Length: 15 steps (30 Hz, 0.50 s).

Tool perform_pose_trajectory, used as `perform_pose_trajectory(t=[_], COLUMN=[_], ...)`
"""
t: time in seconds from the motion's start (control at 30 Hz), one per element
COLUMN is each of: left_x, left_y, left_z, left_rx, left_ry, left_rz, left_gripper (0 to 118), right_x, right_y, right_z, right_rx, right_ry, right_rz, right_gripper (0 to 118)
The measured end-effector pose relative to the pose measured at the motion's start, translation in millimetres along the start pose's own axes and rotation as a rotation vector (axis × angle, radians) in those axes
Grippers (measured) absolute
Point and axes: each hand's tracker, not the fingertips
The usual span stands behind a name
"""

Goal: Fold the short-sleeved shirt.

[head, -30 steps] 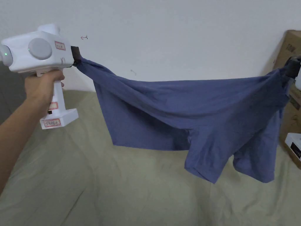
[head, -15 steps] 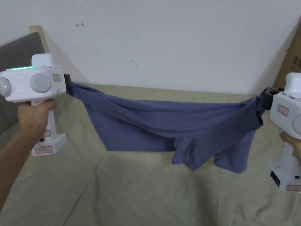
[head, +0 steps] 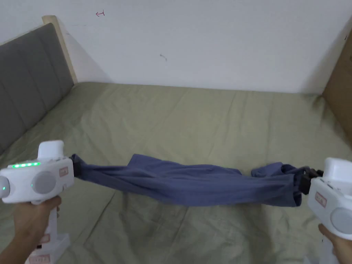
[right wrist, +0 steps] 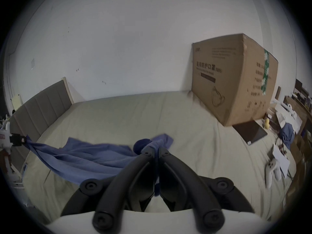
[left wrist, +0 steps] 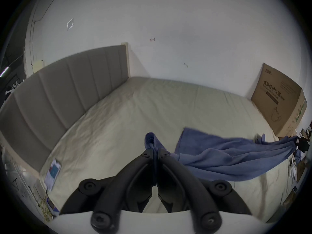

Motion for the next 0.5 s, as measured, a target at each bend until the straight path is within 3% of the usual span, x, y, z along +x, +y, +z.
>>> perform_pose_trajectory(t=[0.5], left_x=[-48], left_y=[-156], left_z=[65], left_rx=[-0.17], left_ry=[0.039], left_rz=[0.003], left_gripper=[3], right_x=[40], right_y=[-136], right_z=[100], right_rx=[-0.167], right_ry=[-0.054], right_rz=[-0.14], right_gripper=[3])
